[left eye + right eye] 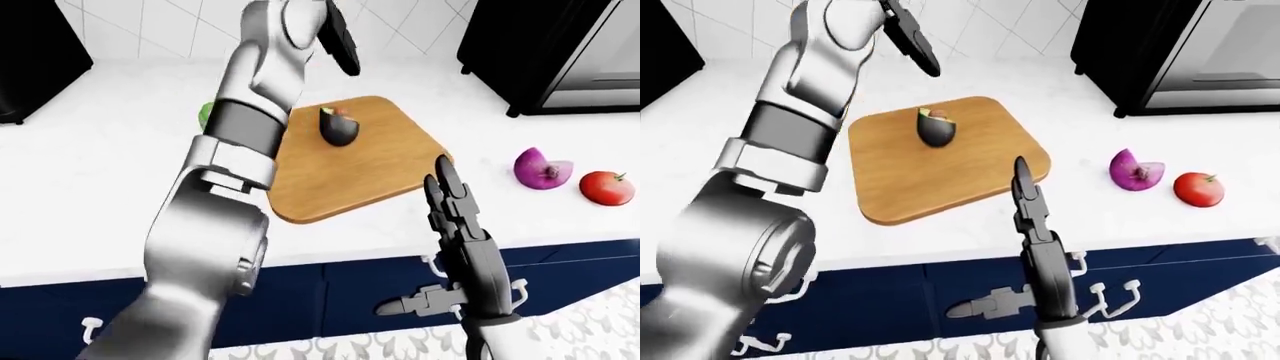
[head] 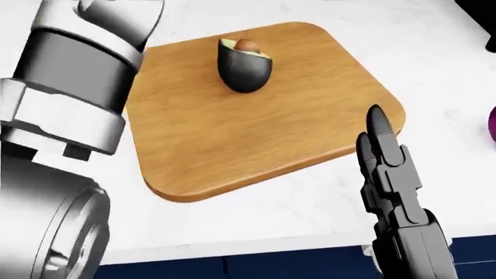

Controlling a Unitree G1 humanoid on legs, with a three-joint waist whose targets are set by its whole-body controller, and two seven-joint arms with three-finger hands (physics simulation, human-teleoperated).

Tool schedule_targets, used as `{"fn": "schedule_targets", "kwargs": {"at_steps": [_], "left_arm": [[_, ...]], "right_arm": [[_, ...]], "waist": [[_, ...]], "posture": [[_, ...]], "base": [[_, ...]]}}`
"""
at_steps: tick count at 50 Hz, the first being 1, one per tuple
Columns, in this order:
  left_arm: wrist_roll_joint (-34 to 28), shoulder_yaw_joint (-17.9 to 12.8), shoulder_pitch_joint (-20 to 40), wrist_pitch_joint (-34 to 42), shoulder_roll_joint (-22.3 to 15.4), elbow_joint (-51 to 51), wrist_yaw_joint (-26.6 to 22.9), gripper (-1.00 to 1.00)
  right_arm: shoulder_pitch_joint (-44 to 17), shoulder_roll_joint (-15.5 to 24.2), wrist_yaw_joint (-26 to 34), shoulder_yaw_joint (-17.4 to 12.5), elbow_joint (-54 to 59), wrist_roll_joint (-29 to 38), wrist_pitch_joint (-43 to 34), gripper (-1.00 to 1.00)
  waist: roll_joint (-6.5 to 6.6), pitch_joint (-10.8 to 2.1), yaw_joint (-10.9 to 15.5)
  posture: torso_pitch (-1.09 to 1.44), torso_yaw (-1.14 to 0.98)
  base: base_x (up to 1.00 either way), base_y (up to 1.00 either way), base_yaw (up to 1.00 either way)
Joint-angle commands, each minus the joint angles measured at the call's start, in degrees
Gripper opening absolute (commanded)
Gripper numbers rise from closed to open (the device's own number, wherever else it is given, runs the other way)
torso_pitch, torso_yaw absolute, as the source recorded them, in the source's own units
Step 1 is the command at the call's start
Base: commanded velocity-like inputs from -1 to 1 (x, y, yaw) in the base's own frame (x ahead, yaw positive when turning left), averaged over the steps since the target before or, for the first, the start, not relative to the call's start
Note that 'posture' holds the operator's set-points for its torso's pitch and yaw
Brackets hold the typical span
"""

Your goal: Place the avocado, onion, tomato and bell pepper on the cutting board.

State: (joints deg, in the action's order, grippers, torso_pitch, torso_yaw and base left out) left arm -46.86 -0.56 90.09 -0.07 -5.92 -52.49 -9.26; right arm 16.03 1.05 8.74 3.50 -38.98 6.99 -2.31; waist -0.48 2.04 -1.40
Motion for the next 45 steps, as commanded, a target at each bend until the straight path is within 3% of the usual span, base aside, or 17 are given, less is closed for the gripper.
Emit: {"fn": "schedule_targets", "kwargs": {"at_steps": [1,7,10,14,18,24,32,34,45], "left_arm": [[4.25,-1.29,6.85,0.51,-2.77,-0.48,-0.11,1.0],[7.16,-1.57,14.9,-3.22,-9.57,-13.0,2.92,1.0],[5.87,-1.02,13.68,-5.37,-13.0,-17.03,4.78,1.0],[-0.07,1.62,10.49,-8.41,-18.23,-20.26,-0.57,1.0],[-7.06,3.1,6.18,-11.86,-20.97,-21.76,-3.11,1.0],[-13.05,2.39,3.94,-12.43,-22.66,-22.36,-5.65,1.0],[-16.46,0.98,2.25,-12.42,-23.22,-22.48,-10.04,1.0],[-19.5,2.41,1.22,-11.96,-23.38,-22.76,-7.18,1.0],[-23.03,1.2,-4.23,-9.77,-19.51,-24.06,-4.17,1.0]], "right_arm": [[-0.6,0.05,-0.34,-0.13,-2.39,-0.18,1.65,1.0],[-0.87,0.08,-0.36,-0.12,-2.19,-0.08,1.5,1.0],[-1.04,0.06,-0.39,-0.12,-1.99,-0.04,1.42,1.0],[-1.12,0.06,-0.43,0.04,-1.79,0.05,1.46,1.0],[-1.13,0.07,-0.49,0.08,-1.75,0.14,1.44,1.0],[-1.04,0.11,-0.52,0.05,-1.79,0.16,1.5,1.0],[-1.1,0.09,-0.48,-0.24,-1.37,-0.12,1.75,1.0],[-1.18,0.09,-0.47,-0.14,-1.22,-0.02,1.79,1.0],[-1.43,-0.02,-0.47,-0.27,-1.52,-0.12,1.4,1.0]], "waist": [[-0.17,-1.53,0.14],[-0.14,-1.11,0.21],[-0.01,-1.17,0.24],[0.44,-1.39,0.17],[0.7,-1.43,0.05],[0.46,-1.5,0.06],[0.5,-1.69,0.11],[0.63,-1.74,0.1],[0.94,-2.16,-0.01]], "posture": [[0.0,0.0],[0.0,0.0],[0.0,0.0],[0.0,0.0],[0.0,0.0],[0.0,0.0],[0.0,0.0],[0.0,0.0],[0.0,0.0]], "base": [[0.0,0.0,0.0],[0.0,0.0,0.0],[0.0,0.0,0.0],[0.0,0.0,0.0],[0.0,0.0,0.0],[0.0,0.0,0.0],[0.0,0.0,0.0],[0.0,0.0,0.0],[0.0,0.0,0.0]]}}
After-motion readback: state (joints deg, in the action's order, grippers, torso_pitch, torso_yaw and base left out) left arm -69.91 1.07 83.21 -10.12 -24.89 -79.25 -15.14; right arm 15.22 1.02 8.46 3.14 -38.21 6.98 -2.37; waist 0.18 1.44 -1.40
